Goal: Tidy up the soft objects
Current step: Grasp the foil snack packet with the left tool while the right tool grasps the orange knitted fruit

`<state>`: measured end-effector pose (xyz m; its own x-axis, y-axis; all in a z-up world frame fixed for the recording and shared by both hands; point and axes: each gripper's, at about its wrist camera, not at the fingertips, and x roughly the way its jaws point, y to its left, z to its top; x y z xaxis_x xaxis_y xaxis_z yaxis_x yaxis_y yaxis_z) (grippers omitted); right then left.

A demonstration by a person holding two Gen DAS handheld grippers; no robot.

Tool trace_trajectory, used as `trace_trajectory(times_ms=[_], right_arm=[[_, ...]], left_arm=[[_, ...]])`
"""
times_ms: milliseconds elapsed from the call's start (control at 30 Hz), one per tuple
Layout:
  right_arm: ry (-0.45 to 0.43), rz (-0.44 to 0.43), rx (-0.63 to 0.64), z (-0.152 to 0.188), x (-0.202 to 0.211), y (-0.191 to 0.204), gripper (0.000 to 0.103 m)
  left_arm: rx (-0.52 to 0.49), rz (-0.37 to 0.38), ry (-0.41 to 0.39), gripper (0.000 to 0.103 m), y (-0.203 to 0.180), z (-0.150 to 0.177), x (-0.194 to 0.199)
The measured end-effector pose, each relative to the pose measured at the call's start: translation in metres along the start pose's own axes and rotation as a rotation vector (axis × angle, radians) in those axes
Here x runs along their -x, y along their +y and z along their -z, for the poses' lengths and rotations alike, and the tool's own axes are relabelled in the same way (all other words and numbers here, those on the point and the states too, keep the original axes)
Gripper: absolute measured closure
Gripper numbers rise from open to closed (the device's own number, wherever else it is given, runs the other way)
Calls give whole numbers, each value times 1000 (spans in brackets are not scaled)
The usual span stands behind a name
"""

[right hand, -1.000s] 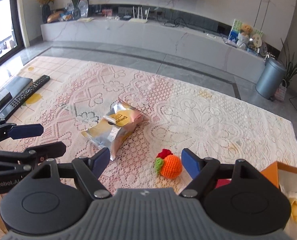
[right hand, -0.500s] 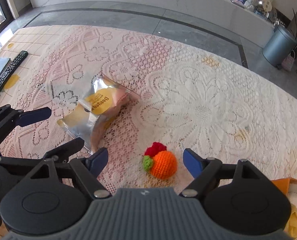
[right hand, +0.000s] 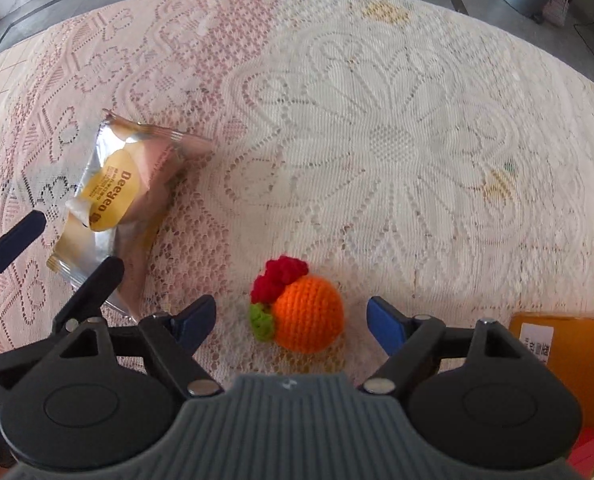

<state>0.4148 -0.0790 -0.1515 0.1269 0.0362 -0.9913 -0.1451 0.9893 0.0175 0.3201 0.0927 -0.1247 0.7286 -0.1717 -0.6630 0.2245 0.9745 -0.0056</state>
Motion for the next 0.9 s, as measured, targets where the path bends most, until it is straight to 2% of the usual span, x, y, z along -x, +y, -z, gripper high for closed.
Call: trace_trajectory(times_ms=[33, 100, 133, 200, 367, 467, 600, 633, 900], right_arm=[[14, -7, -7, 0, -3, -1, 28], [46, -31, -36, 0, -9, -5, 45], [51, -33, -53, 1, -10, -6, 45], [31, -30, -53, 0, -9, -7, 54], [22, -48, -43, 1, -9, -9, 55], [17, -54, -40, 3, -5, -10, 56], [12, -52, -20, 7, -2, -9, 56], [11, -55, -18, 9, 0, -8, 56], [-28, -59, 9, 10, 12, -1, 56]], left_arm=[[-8, -5, 2, 9, -1, 0, -1], [-10, 1, 13, 8, -2, 1, -5], [-8, 12, 22, 8, -2, 1, -7], [-10, 30, 36, 8, -4, 3, -11], [-13, 19, 45, 9, -7, 3, -18], [4, 16, 65, 13, -6, 3, -22], [10, 12, 67, 23, -5, 4, -21], [13, 5, 68, 29, -6, 5, -20], [53, 10, 52, 45, -6, 5, -9]])
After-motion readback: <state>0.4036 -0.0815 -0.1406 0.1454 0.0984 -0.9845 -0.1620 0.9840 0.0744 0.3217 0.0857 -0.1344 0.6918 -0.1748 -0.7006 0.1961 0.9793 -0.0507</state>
